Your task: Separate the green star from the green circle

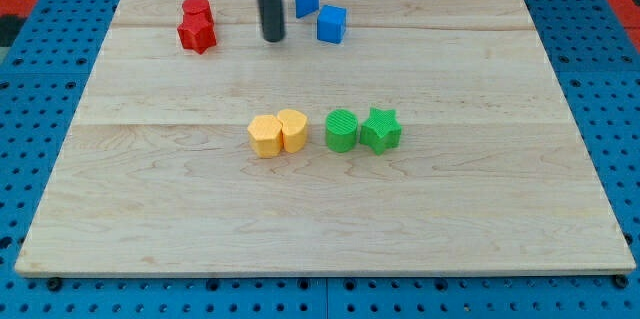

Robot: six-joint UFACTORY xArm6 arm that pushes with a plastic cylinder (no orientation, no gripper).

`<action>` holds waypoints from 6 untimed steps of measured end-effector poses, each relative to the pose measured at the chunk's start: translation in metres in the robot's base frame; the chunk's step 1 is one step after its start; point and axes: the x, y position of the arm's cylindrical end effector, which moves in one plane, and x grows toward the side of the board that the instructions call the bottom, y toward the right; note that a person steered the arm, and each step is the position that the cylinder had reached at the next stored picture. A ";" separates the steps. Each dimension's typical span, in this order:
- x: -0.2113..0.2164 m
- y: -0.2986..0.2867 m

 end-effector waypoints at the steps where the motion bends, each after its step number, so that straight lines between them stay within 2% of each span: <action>1: 0.039 0.060; 2: 0.064 0.138; 3: 0.116 0.193; 4: 0.182 0.194; 5: 0.192 0.160; 6: 0.174 0.113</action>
